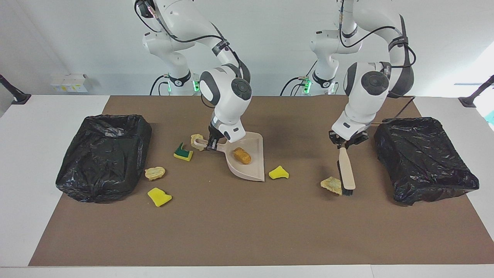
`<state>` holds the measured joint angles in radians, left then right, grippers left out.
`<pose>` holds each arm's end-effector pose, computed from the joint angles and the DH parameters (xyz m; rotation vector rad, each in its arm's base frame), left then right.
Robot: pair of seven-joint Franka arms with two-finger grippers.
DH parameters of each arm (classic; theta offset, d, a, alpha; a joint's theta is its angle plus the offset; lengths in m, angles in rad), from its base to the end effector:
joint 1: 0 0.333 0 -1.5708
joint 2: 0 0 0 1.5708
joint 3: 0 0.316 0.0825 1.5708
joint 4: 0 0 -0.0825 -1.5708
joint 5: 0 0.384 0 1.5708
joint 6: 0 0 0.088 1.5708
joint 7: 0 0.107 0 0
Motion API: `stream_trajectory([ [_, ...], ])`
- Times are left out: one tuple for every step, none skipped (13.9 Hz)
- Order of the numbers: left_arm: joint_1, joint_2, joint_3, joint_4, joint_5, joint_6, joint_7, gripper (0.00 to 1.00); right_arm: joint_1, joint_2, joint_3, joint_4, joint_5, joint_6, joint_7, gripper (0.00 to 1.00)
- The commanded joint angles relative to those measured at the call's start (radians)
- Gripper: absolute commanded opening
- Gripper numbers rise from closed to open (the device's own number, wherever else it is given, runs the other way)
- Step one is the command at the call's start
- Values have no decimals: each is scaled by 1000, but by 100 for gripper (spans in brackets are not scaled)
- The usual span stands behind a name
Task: Sweep and dump trash in bin
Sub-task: 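Sweep more trash pieces into the dustpan held by the right gripper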
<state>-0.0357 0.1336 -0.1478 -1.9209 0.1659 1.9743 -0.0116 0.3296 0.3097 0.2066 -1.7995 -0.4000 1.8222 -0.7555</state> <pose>0.5742 -0.0934 0.4173 -2.9807 0.3634 0.0976 0.5392 0.2745 0.3624 2.1246 1.8747 -0.4380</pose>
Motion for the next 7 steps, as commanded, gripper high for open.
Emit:
stream_trajectory([
  [63, 70, -13, 56, 49, 24, 79, 0, 2, 2, 7, 6, -22, -4, 51, 0],
  [62, 81, -13, 54, 47, 55, 78, 0, 2, 2, 7, 5, -22, -1, 51, 0],
  [56, 84, -13, 42, 46, 67, 78, 0, 2, 2, 7, 5, -22, 0, 53, 0],
  [44, 87, -15, 31, 46, 72, 76, 0, 2, 2, 7, 5, -20, 2, 54, 0],
  [28, 86, -16, 5, 44, 83, 76, 0, 2, 2, 7, 3, -20, 5, 59, 0],
  [-4, 81, -16, -27, 43, 98, 68, 0, 2, 3, 7, 3, -19, 9, 59, 0],
  [-21, 74, -18, -52, 34, 112, 65, 0, 2, 3, 8, 3, -16, 11, 61, 0],
])
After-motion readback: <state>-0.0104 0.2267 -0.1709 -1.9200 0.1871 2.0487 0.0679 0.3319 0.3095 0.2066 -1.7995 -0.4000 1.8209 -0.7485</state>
